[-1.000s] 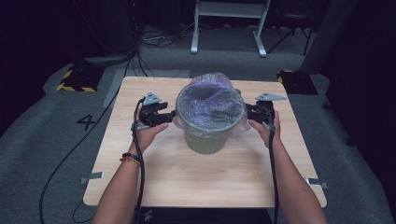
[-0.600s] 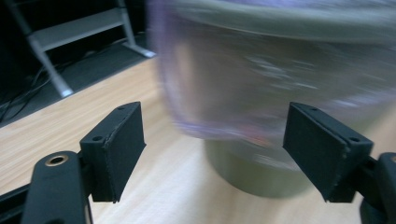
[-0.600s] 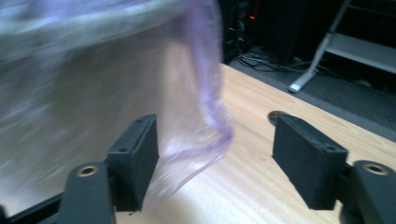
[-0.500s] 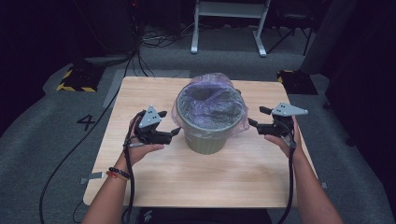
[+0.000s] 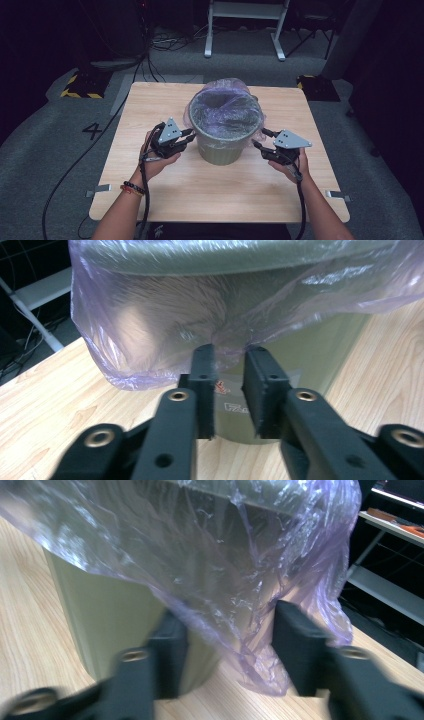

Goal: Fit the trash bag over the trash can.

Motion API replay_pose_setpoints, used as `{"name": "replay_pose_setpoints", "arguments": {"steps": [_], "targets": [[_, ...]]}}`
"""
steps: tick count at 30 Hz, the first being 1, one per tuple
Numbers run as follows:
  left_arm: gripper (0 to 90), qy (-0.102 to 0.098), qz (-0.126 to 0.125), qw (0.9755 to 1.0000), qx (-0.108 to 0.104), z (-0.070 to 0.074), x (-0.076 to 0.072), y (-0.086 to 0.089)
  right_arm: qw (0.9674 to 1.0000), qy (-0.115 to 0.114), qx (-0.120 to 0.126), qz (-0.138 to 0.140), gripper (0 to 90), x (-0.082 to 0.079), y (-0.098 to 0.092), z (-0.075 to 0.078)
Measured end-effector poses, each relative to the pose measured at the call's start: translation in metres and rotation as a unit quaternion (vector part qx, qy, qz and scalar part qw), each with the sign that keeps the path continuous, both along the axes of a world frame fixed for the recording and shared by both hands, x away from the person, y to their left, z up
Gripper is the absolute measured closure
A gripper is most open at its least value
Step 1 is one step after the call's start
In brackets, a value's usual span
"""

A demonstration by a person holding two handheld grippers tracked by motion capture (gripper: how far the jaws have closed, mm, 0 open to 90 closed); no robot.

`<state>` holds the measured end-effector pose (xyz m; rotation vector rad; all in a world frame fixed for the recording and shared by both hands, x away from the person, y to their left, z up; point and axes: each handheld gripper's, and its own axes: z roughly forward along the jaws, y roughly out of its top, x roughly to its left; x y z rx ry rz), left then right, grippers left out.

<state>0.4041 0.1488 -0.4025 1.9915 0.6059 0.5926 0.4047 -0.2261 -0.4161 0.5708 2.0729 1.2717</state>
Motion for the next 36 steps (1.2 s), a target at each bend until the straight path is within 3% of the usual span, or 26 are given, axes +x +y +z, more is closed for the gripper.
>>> {"name": "replay_pose_setpoints", "arguments": {"steps": [3,6,12,16,18,21,25,27,30,33,36], "targets": [[85.3,0.003,0.0,1.0,-0.001,-0.002,0.004,0.001,1.0,0.002,-0.002,0.006,79.2,0.002,0.002,-0.002],[89.8,0.005,0.003,0.9999,-0.01,-0.003,0.007,0.003,0.9997,0.009,-0.005,0.021,88.9,0.002,0.004,-0.005],[90.0,0.017,0.003,0.9998,-0.002,-0.01,0.009,0.005,0.9982,0.03,-0.022,0.047,90.0,0.001,0.008,-0.014],[90.0,0.028,0.003,0.9995,0.015,-0.018,0.009,0.003,0.9954,0.066,-0.024,0.066,90.0,0.005,0.008,-0.024],[90.0,0.035,0.003,0.999,0.028,-0.024,0.01,0.002,0.9945,0.074,-0.051,0.054,90.0,0.008,0.011,-0.03],[90.0,0.046,0.004,0.9983,0.036,-0.033,0.01,0.002,0.9927,0.088,-0.066,0.05,90.0,0.012,0.011,-0.04],[89.4,0.044,0.011,0.9987,0.025,-0.037,0.008,0.003,0.9921,0.099,-0.059,0.049,90.0,0.015,0.009,-0.045],[64.9,0.031,0.023,0.9992,0.005,-0.033,0.004,0.006,0.993,0.091,-0.053,0.053,90.0,0.013,0.009,-0.043],[37.3,0.002,0.054,0.9985,-0.002,-0.025,-0.004,0.007,0.994,0.079,-0.053,0.056,89.4,0.009,0.01,-0.039],[25.6,-0.023,0.068,0.9971,-0.025,-0.016,-0.01,0.012,0.9946,0.071,-0.052,0.054,85.8,0.005,0.012,-0.037],[16.3,-0.032,0.07,0.9964,-0.035,-0.009,-0.009,0.015,0.9957,0.063,-0.044,0.051,79.2,0.003,0.012,-0.033]]}}
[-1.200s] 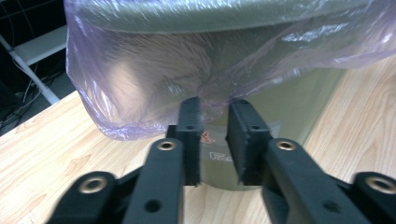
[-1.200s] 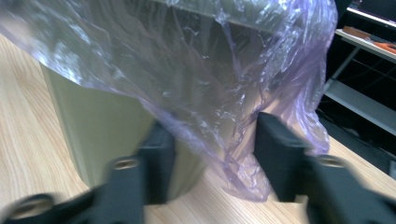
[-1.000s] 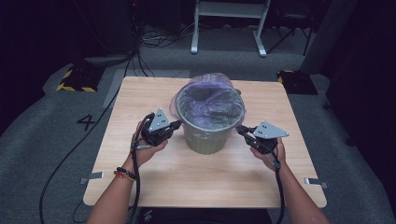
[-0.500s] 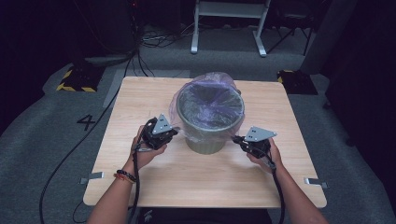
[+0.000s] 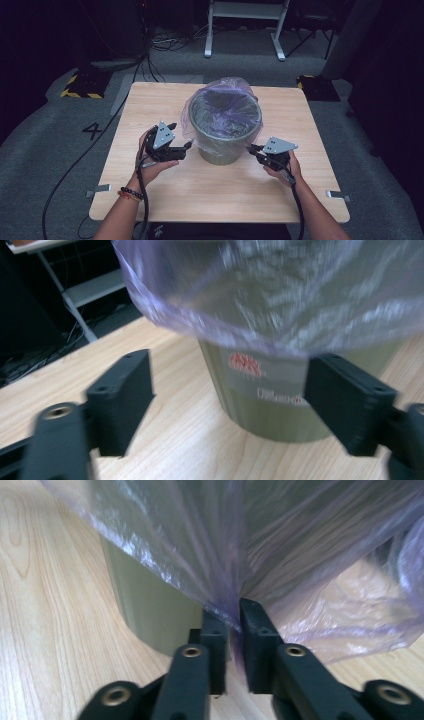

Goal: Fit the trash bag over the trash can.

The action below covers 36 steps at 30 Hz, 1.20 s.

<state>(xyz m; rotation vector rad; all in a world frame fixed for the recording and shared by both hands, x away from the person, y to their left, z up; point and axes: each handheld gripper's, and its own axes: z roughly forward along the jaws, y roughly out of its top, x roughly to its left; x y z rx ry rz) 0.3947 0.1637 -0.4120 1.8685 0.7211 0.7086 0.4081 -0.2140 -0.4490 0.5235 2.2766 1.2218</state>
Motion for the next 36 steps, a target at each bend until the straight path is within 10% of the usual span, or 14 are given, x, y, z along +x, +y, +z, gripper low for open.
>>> {"name": "replay_pose_setpoints", "arguments": {"steps": [7,11,15,21,36], "targets": [[17.8,-0.03,-0.019,0.9981,0.049,0.015,0.004,-0.016,0.9995,0.009,0.029,-0.006,49.4,0.0,-0.001,0.018],[56.6,-0.035,-0.035,0.9954,0.082,0.019,0.005,-0.024,0.9991,-0.009,0.038,-0.018,37.5,-0.006,-0.002,0.025],[87.9,-0.039,-0.041,0.9951,0.081,0.02,0.003,-0.025,0.9989,-0.037,0.027,-0.013,59.7,-0.016,0.002,0.03],[90.0,-0.024,-0.06,0.9935,0.094,0.013,-0.001,-0.023,0.9986,-0.044,0.028,0.011,88.8,-0.023,0.0,0.034],[90.0,0.058,-0.062,0.9879,0.13,-0.034,0.009,-0.017,0.9973,0.073,-0.011,0.004,90.0,0.012,-0.003,-0.011]]}}
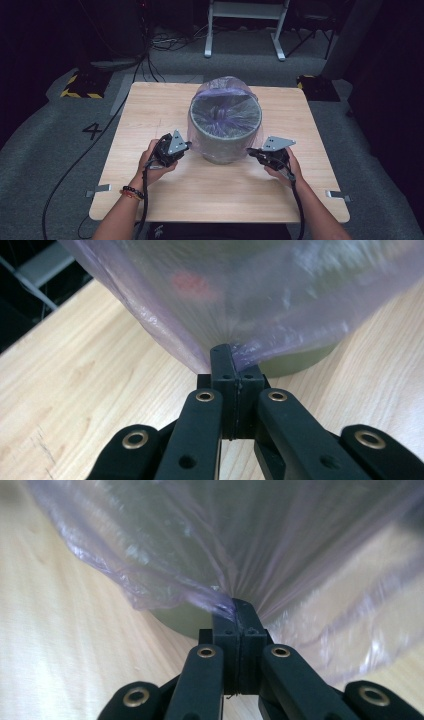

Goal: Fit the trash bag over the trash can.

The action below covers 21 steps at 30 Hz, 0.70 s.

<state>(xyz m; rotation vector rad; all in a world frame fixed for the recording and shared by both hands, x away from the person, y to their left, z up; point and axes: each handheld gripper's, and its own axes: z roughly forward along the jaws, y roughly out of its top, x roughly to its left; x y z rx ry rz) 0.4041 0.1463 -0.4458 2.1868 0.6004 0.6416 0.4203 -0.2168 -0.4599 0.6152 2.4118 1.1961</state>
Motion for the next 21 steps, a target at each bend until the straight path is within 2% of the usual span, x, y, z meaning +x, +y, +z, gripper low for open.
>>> {"name": "replay_pose_setpoints", "arguments": {"steps": [3,8,11,12,13,15,17,19,21], "targets": [[90.0,0.013,0.004,0.9999,0.01,-0.005,0.005,0.0,0.9997,0.021,0.003,-0.015,89.8,0.01,-0.003,-0.007],[90.0,0.03,0.017,0.9993,0.01,-0.014,0.015,0.0,0.999,0.029,-0.013,-0.033,89.2,0.02,-0.003,-0.015],[88.3,0.034,0.027,0.999,0.007,-0.017,0.018,0.0,0.9987,0.032,-0.014,-0.039,84.4,0.022,-0.003,-0.018],[83.5,0.034,0.034,0.9988,0.007,-0.018,0.019,0.001,0.9985,0.031,-0.014,-0.044,79.6,0.022,-0.003,-0.018],[77.8,0.034,0.038,0.9987,0.006,-0.018,0.019,0.001,0.9983,0.028,-0.014,-0.049,78.6,0.022,-0.004,-0.018],[62.2,0.036,0.054,0.9979,0.006,-0.018,0.018,0.004,0.9985,0.027,-0.004,-0.046,74.0,0.021,-0.008,-0.016],[41.6,0.04,0.066,0.997,-0.012,-0.016,0.016,0.011,0.9985,0.027,0.013,-0.046,58.7,0.018,-0.016,-0.013],[29.3,0.046,0.077,0.9954,-0.034,-0.013,0.014,0.019,0.9981,0.032,0.026,-0.045,49.7,0.016,-0.023,-0.01],[21.6,0.051,0.075,0.9946,-0.05,-0.011,0.012,0.029,0.9978,0.034,0.039,-0.043,40.3,0.013,-0.032,-0.005]]}}
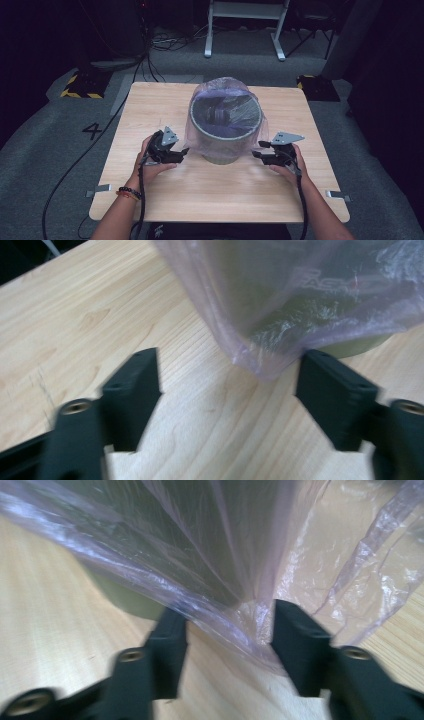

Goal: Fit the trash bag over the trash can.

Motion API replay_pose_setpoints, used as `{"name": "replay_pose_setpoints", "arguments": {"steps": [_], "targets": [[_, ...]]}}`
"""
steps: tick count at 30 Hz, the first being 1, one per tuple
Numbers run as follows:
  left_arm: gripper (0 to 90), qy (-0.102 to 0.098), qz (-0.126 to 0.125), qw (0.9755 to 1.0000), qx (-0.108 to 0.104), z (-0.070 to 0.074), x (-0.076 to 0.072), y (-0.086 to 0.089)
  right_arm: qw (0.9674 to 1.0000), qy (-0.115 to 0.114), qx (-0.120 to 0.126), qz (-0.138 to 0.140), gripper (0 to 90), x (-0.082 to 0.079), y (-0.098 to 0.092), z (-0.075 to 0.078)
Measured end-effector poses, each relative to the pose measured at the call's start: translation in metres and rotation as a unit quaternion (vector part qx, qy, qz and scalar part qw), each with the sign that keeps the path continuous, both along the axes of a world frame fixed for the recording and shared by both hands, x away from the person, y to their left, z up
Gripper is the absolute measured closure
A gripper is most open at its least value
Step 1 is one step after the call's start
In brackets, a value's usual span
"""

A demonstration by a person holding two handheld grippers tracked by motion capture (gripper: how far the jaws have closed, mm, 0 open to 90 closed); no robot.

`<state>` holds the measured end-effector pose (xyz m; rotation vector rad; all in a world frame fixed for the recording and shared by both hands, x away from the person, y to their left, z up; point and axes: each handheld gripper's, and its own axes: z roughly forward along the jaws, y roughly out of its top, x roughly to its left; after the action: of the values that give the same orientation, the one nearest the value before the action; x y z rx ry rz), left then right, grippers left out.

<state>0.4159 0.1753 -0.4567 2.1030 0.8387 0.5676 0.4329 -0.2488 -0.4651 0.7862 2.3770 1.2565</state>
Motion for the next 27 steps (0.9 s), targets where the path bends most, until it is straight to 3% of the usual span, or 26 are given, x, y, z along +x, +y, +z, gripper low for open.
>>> {"name": "replay_pose_setpoints", "arguments": {"steps": [7,11,14,17,22,27], "targets": [[18.1,-0.014,-0.002,0.9997,-0.02,0.008,-0.011,0.014,0.9993,-0.011,0.035,0.001,25.8,-0.014,-0.023,0.016],[17.0,-0.022,-0.005,0.9995,-0.023,0.017,-0.013,0.015,0.999,-0.025,0.038,-0.003,25.3,-0.019,-0.03,0.021],[19.6,-0.031,0.014,0.9993,-0.013,0.027,-0.01,0.018,0.9984,-0.032,0.047,-0.003,25.5,-0.019,-0.035,0.029],[19.8,-0.041,0.026,0.9986,-0.019,0.038,-0.006,0.025,0.9976,-0.042,0.055,-0.005,25.5,-0.019,-0.04,0.039],[19.8,-0.046,0.037,0.9962,-0.064,0.058,0.001,0.039,0.9968,-0.063,0.041,-0.025,27.3,-0.017,-0.046,0.053],[19.8,-0.056,0.048,0.9951,-0.067,0.074,0.016,0.034,0.9942,-0.078,0.052,-0.054,30.4,-0.004,-0.048,0.075]]}}
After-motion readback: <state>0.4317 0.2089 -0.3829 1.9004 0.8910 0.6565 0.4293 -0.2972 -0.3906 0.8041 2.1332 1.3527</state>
